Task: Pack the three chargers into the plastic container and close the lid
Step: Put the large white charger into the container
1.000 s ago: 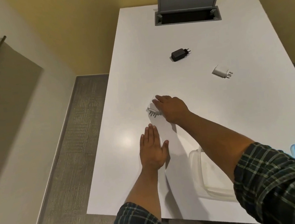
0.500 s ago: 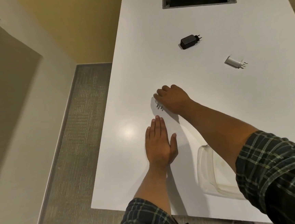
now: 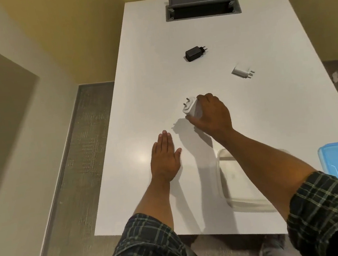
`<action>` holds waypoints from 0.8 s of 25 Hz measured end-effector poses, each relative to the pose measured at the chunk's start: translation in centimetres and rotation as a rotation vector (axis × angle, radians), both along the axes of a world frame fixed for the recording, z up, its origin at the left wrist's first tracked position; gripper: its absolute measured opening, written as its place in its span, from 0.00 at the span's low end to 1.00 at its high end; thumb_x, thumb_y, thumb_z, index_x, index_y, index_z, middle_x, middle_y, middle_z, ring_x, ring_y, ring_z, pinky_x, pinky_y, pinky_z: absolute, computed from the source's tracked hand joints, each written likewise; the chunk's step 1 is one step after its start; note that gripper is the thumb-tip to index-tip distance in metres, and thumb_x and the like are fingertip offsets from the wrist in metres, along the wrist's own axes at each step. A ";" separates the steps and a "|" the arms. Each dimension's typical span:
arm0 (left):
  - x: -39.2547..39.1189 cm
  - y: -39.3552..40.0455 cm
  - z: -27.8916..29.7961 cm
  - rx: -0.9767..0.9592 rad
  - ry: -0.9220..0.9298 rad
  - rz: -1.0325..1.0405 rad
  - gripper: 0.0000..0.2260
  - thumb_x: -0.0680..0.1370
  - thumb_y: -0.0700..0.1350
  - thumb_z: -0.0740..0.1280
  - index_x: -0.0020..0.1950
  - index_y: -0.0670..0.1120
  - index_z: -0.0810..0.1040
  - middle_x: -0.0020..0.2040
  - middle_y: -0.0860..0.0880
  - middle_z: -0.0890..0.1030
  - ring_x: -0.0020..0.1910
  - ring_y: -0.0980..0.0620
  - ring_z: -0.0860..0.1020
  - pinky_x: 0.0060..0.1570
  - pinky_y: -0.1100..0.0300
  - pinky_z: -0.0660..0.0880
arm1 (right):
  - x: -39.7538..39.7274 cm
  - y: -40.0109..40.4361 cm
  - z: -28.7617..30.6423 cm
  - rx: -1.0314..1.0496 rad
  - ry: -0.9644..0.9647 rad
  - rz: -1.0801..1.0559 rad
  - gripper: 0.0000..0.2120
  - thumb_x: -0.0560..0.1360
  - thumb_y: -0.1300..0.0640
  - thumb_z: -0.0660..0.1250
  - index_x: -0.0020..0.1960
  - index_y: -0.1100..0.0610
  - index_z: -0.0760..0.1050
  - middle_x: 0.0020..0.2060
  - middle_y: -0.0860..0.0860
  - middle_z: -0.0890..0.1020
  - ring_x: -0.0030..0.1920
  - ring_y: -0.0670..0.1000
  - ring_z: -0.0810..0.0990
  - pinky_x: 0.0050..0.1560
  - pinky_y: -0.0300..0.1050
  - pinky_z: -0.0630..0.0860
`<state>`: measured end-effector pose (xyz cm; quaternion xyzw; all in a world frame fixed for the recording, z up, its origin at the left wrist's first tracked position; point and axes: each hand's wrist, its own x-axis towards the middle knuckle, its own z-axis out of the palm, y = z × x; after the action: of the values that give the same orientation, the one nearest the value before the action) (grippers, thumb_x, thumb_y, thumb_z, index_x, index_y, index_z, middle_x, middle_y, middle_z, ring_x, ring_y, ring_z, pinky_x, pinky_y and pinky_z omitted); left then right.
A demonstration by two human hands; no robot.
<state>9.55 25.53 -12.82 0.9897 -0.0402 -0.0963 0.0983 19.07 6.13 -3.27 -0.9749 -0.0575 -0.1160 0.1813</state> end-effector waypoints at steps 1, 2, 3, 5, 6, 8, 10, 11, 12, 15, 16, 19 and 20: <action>0.0 -0.1 0.4 0.018 0.030 -0.005 0.31 0.86 0.57 0.48 0.84 0.42 0.47 0.85 0.45 0.46 0.84 0.48 0.46 0.82 0.51 0.48 | -1.0 -1.0 0.7 0.077 -0.006 -0.032 0.29 0.67 0.37 0.72 0.57 0.57 0.75 0.49 0.54 0.79 0.46 0.56 0.79 0.42 0.47 0.75; -0.2 -0.3 0.8 0.034 0.059 -0.004 0.31 0.86 0.57 0.48 0.84 0.42 0.45 0.85 0.45 0.44 0.84 0.48 0.45 0.82 0.51 0.47 | -1.9 -1.8 1.3 0.152 -0.012 -0.050 0.29 0.66 0.36 0.73 0.56 0.56 0.75 0.49 0.52 0.79 0.46 0.55 0.79 0.42 0.46 0.75; -0.4 -0.4 1.1 0.051 0.093 0.001 0.31 0.86 0.57 0.47 0.84 0.42 0.43 0.85 0.45 0.43 0.84 0.48 0.45 0.82 0.52 0.46 | -2.7 -2.6 1.9 0.210 -0.016 -0.060 0.28 0.65 0.36 0.74 0.54 0.56 0.74 0.47 0.51 0.78 0.44 0.54 0.78 0.40 0.45 0.75; -1.7 -0.9 1.9 0.098 0.123 -0.007 0.31 0.86 0.57 0.47 0.84 0.43 0.42 0.84 0.45 0.42 0.84 0.49 0.44 0.82 0.52 0.45 | -4.4 -4.3 3.0 0.268 -0.030 -0.063 0.27 0.63 0.36 0.74 0.48 0.55 0.72 0.43 0.49 0.76 0.40 0.53 0.76 0.36 0.44 0.72; -2.8 -1.3 2.2 0.119 0.121 -0.018 0.31 0.86 0.57 0.47 0.84 0.43 0.42 0.84 0.46 0.42 0.84 0.49 0.44 0.82 0.52 0.45 | -5.3 -5.2 3.4 0.278 -0.031 -0.062 0.27 0.62 0.36 0.74 0.45 0.55 0.70 0.41 0.49 0.75 0.38 0.52 0.75 0.35 0.44 0.71; -4.8 -2.3 2.8 0.109 0.121 -0.016 0.31 0.86 0.56 0.47 0.84 0.43 0.42 0.84 0.46 0.42 0.84 0.49 0.45 0.82 0.52 0.46 | -7.2 -6.6 4.1 0.295 -0.032 -0.075 0.27 0.61 0.36 0.74 0.42 0.54 0.66 0.37 0.48 0.73 0.36 0.52 0.72 0.32 0.45 0.70; -6.8 -3.3 3.3 0.081 0.129 -0.007 0.31 0.86 0.56 0.48 0.84 0.42 0.42 0.84 0.46 0.42 0.84 0.48 0.45 0.82 0.52 0.46 | -9.4 -7.7 4.2 0.304 -0.019 -0.064 0.27 0.61 0.36 0.74 0.41 0.53 0.64 0.36 0.48 0.72 0.35 0.52 0.72 0.32 0.45 0.70; -7.5 -3.8 3.4 0.075 0.156 -0.015 0.31 0.86 0.56 0.48 0.84 0.42 0.41 0.84 0.45 0.41 0.84 0.48 0.44 0.82 0.52 0.46 | -10.4 -8.1 4.1 0.294 -0.007 -0.044 0.27 0.61 0.36 0.74 0.41 0.53 0.63 0.36 0.48 0.71 0.35 0.53 0.72 0.32 0.46 0.70; -8.1 -4.3 3.5 0.063 0.200 -0.025 0.32 0.86 0.56 0.48 0.84 0.43 0.40 0.84 0.45 0.39 0.84 0.48 0.43 0.82 0.51 0.46 | -11.2 -8.4 3.9 0.273 0.000 -0.015 0.27 0.61 0.36 0.74 0.41 0.52 0.62 0.36 0.48 0.71 0.34 0.53 0.72 0.32 0.45 0.69; -9.3 -5.6 3.6 0.039 0.357 -0.043 0.33 0.86 0.57 0.48 0.83 0.42 0.36 0.83 0.44 0.36 0.84 0.45 0.40 0.82 0.49 0.45 | -13.6 -9.2 3.1 0.177 0.031 0.060 0.28 0.62 0.34 0.73 0.41 0.50 0.61 0.35 0.46 0.68 0.33 0.50 0.68 0.34 0.42 0.64; -9.3 -5.8 3.7 0.045 0.389 -0.047 0.33 0.86 0.57 0.48 0.82 0.42 0.35 0.83 0.43 0.35 0.83 0.44 0.39 0.82 0.48 0.45 | -14.3 -9.4 2.7 0.142 0.047 0.067 0.28 0.63 0.33 0.72 0.40 0.50 0.60 0.34 0.45 0.68 0.32 0.49 0.68 0.34 0.42 0.63; -8.9 -5.8 3.6 0.049 0.469 -0.062 0.34 0.86 0.58 0.48 0.82 0.42 0.33 0.82 0.43 0.32 0.83 0.44 0.35 0.82 0.47 0.42 | -16.3 -9.8 1.1 0.105 0.136 0.029 0.28 0.62 0.31 0.71 0.39 0.50 0.61 0.32 0.44 0.68 0.32 0.49 0.70 0.32 0.42 0.63; -8.8 -5.6 3.5 0.050 0.485 -0.070 0.35 0.86 0.59 0.47 0.82 0.42 0.32 0.82 0.43 0.31 0.82 0.44 0.35 0.82 0.47 0.41 | -16.9 -9.9 0.4 0.098 0.179 0.009 0.27 0.62 0.30 0.70 0.39 0.50 0.61 0.32 0.44 0.69 0.32 0.49 0.71 0.32 0.43 0.64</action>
<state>0.70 19.90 -9.30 0.9377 -0.0474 -0.3355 0.0772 2.14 -3.74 -2.86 -0.9711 -0.0396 -0.0304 0.2336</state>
